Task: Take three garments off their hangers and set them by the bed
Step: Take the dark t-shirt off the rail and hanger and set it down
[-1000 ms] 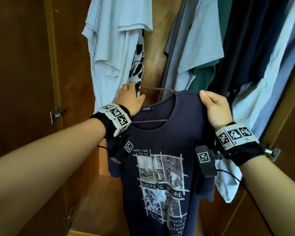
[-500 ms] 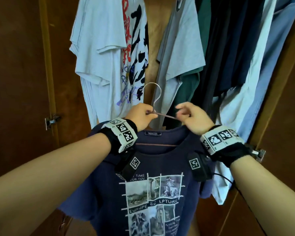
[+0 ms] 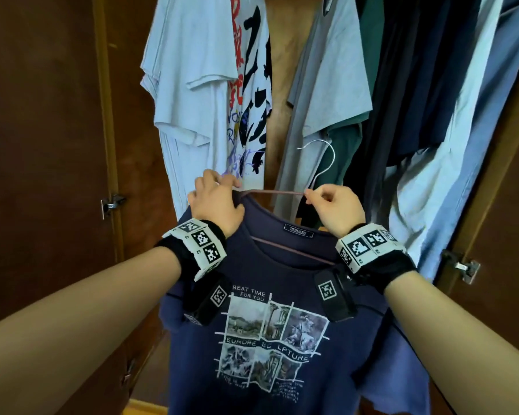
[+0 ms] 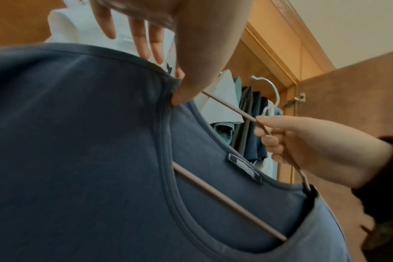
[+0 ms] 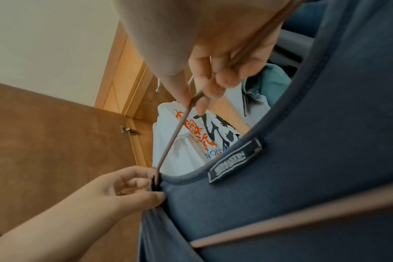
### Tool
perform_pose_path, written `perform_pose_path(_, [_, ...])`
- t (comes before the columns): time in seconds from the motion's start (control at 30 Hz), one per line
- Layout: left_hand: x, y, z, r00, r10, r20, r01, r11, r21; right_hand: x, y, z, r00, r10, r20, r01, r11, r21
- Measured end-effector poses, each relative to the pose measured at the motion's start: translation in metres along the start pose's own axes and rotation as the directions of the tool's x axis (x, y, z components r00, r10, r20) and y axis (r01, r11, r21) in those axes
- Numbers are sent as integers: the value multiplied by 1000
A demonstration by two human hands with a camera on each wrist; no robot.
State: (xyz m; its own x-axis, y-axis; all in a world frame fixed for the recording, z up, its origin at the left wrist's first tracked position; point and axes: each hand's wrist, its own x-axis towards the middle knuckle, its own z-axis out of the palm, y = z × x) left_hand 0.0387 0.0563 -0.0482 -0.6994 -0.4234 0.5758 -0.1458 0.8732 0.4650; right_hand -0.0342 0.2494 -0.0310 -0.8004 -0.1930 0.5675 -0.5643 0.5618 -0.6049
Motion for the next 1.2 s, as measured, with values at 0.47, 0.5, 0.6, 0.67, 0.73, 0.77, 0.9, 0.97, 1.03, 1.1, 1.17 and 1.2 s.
perform_pose_path(0.47, [5, -15, 7, 944, -247, 219, 305, 906, -295, 9, 42, -16, 965, 260, 41, -263, 963, 60])
perform_pose_path(0.5, [7, -14, 7, 935, -245, 256, 321, 891, -322, 11, 45, -17, 969, 244, 30, -245, 967, 71])
perform_pose_path(0.6, [16, -8, 5, 881, -248, 404, 409, 828, -384, 15, 56, -23, 978, 207, -15, -204, 973, 109])
perform_pose_path(0.67, [21, -4, 2, 862, -237, 449, 422, 826, -373, 17, 63, -28, 979, 202, -39, -195, 970, 148])
perform_pose_path(0.73, [23, 1, 0, 876, -232, 423, 389, 857, -337, 17, 68, -30, 978, 197, -71, -183, 968, 170])
perform_pose_path(0.77, [23, 4, 1, 885, -235, 402, 376, 871, -318, 18, 71, -30, 977, 195, -83, -177, 967, 184])
perform_pose_path(0.9, [26, 4, 10, 887, -243, 391, 384, 861, -335, 22, 81, -29, 970, 226, -88, -203, 955, 216])
perform_pose_path(0.97, [30, -3, 16, 879, -238, 412, 406, 827, -389, 23, 87, -29, 964, 250, -95, -219, 942, 254])
perform_pose_path(1.03, [32, -6, 20, 868, -240, 435, 442, 772, -457, 23, 89, -30, 954, 282, -99, -241, 923, 301])
perform_pose_path(1.1, [29, -9, 24, 855, -270, 444, 487, 714, -504, 27, 88, -35, 937, 332, -108, -269, 884, 381])
perform_pose_path(1.17, [24, -13, 30, 841, -301, 450, 523, 667, -531, 36, 87, -43, 908, 405, -110, -302, 812, 500])
perform_pose_path(1.2, [21, -14, 33, 840, -298, 453, 526, 651, -548, 39, 85, -45, 902, 422, -95, -301, 771, 561])
